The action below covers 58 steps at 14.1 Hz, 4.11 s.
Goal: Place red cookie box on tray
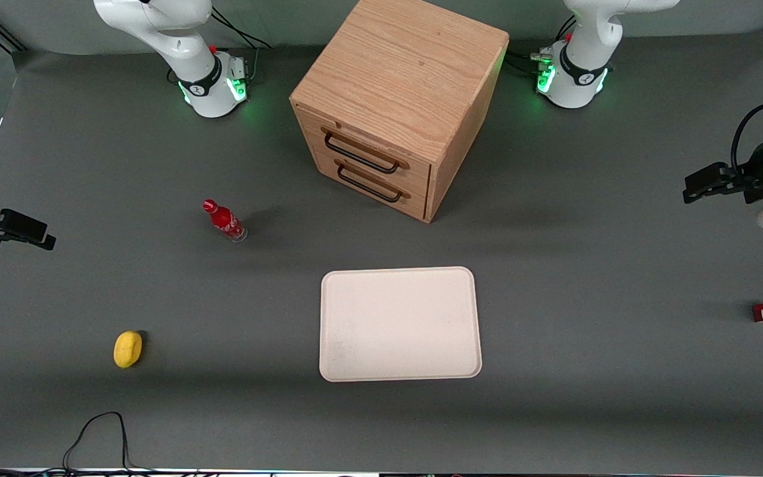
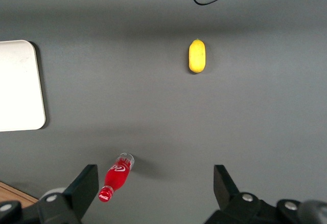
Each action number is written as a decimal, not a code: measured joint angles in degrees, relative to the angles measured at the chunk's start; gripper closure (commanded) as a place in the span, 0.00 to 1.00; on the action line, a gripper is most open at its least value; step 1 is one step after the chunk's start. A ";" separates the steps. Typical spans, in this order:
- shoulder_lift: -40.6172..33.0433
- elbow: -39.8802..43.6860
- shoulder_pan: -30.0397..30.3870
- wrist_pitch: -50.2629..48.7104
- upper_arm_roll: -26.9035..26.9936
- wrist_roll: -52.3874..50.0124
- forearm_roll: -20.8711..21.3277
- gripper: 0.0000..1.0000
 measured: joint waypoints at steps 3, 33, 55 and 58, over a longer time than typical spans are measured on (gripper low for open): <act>0.00 0.00 -0.01 -0.02 0.00 0.00 0.00 0.00; 37.83 33.69 36.66 12.74 1.10 8.31 -0.44 0.00; 44.79 21.65 36.96 34.48 -0.46 -43.63 -2.29 0.00; 45.98 21.48 36.31 35.58 -0.75 -45.37 -2.61 0.00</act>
